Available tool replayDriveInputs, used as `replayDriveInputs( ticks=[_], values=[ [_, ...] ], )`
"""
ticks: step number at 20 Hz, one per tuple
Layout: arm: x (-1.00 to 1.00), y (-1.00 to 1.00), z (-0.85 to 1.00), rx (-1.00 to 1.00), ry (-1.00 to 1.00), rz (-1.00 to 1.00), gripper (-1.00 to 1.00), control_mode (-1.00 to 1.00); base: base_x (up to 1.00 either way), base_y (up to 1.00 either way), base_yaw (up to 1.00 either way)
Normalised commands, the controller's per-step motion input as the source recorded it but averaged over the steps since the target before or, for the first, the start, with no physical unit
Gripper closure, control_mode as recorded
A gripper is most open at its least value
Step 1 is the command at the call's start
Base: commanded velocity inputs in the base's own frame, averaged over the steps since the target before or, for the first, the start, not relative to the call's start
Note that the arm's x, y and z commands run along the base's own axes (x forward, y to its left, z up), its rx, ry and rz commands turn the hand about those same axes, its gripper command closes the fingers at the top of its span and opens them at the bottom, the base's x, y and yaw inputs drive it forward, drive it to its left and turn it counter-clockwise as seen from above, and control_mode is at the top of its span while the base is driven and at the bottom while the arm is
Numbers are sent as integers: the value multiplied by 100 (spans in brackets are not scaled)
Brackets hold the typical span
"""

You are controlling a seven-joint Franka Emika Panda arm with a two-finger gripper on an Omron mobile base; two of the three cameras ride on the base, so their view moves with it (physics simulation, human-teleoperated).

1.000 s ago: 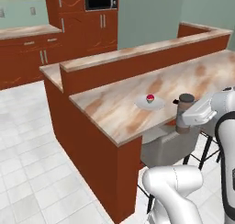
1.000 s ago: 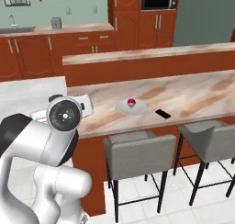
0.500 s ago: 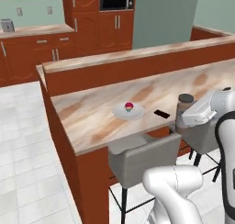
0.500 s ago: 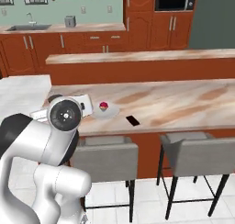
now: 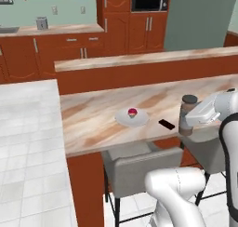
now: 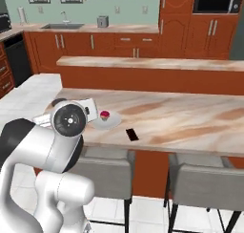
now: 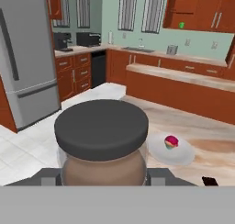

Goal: Take the cinnamon bottle from the cabinet and place it on the dining table, next to the plate with the cupcake. Then take the chocolate from the dining counter and place it on the cupcake plate.

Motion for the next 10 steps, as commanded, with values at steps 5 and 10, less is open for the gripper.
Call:
replayDriveInputs(
  ticks=[5, 10],
  values=[
    [0, 0, 0, 0, 0, 0, 100, 100, 50, -39, 28],
    [0, 0, 0, 0, 0, 0, 100, 100, 65, -22, 23]
  ],
)
